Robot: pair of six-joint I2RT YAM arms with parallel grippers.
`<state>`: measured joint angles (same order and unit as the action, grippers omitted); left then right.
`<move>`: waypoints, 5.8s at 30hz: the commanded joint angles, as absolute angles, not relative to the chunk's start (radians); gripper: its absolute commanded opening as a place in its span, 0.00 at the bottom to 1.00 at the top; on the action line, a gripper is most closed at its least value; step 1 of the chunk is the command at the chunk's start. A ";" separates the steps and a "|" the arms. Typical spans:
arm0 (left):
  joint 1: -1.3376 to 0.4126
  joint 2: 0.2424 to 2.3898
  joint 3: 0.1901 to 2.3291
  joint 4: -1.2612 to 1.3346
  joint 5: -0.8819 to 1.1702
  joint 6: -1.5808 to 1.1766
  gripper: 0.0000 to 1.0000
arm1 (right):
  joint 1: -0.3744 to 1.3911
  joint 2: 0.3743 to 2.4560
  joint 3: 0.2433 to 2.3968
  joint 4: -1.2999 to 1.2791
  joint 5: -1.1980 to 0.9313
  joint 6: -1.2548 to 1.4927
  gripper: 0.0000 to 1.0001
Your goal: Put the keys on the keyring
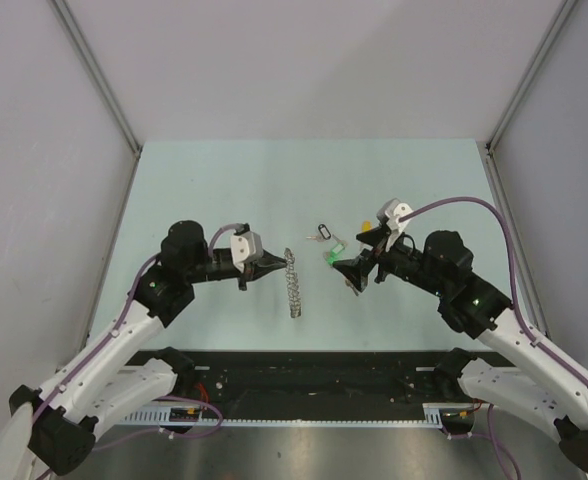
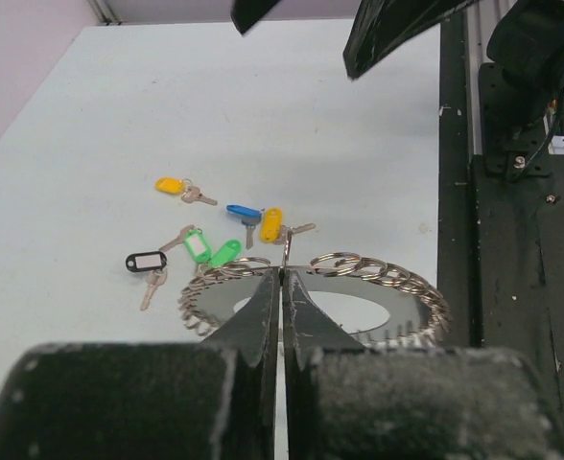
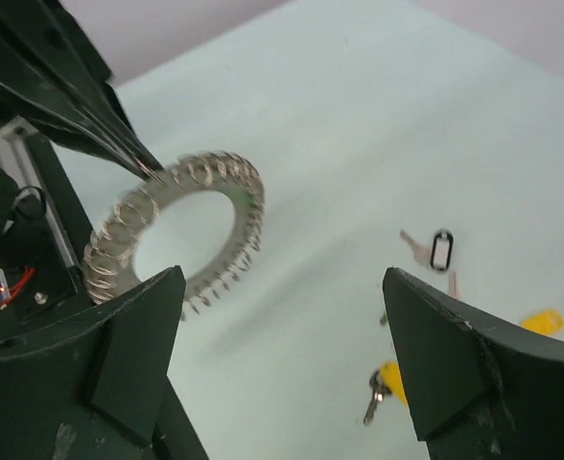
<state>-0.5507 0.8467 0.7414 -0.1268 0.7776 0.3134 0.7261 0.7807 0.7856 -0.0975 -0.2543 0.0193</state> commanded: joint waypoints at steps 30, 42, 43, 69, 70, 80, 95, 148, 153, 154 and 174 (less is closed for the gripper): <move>-0.560 0.801 0.718 -0.298 0.516 0.213 0.00 | 0.704 1.187 0.796 -0.287 0.130 0.164 0.78; -0.560 0.793 0.712 -0.281 0.453 0.175 0.00 | 0.704 1.396 0.765 -0.146 0.101 0.235 0.43; -0.560 0.792 0.712 -0.279 0.454 0.175 0.00 | 0.701 1.405 0.762 -0.138 0.107 0.236 0.42; -0.560 0.811 0.712 -0.276 0.482 0.170 0.00 | 0.696 1.505 0.692 -0.011 0.137 0.219 0.21; -0.560 0.813 0.712 -0.276 0.485 0.172 0.00 | 0.695 1.508 0.692 -0.011 0.138 0.219 0.20; -0.560 0.815 0.712 -0.278 0.489 0.173 0.00 | 0.695 1.460 0.715 -0.061 0.109 0.186 0.00; -0.560 0.792 0.713 -0.284 0.468 0.178 0.00 | 0.719 1.497 0.945 -0.567 -0.074 0.097 0.00; -0.560 0.776 0.703 -0.270 0.471 0.179 0.00 | 0.879 1.138 0.351 0.307 0.196 0.373 0.32; -0.560 0.778 0.703 -0.271 0.471 0.178 0.00 | 0.871 1.149 0.353 0.284 0.198 0.406 0.28; -0.560 0.779 0.703 -0.270 0.471 0.179 0.00 | 0.870 1.158 0.354 0.284 0.195 0.410 0.28; -0.560 0.772 0.701 -0.270 0.477 0.179 0.00 | 0.859 1.284 0.414 0.236 0.184 0.437 0.22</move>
<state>-0.5545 0.7910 0.6991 -0.3233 0.4553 0.1837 0.8635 1.2633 0.3717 0.2283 0.1745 0.4309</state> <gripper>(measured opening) 0.006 0.227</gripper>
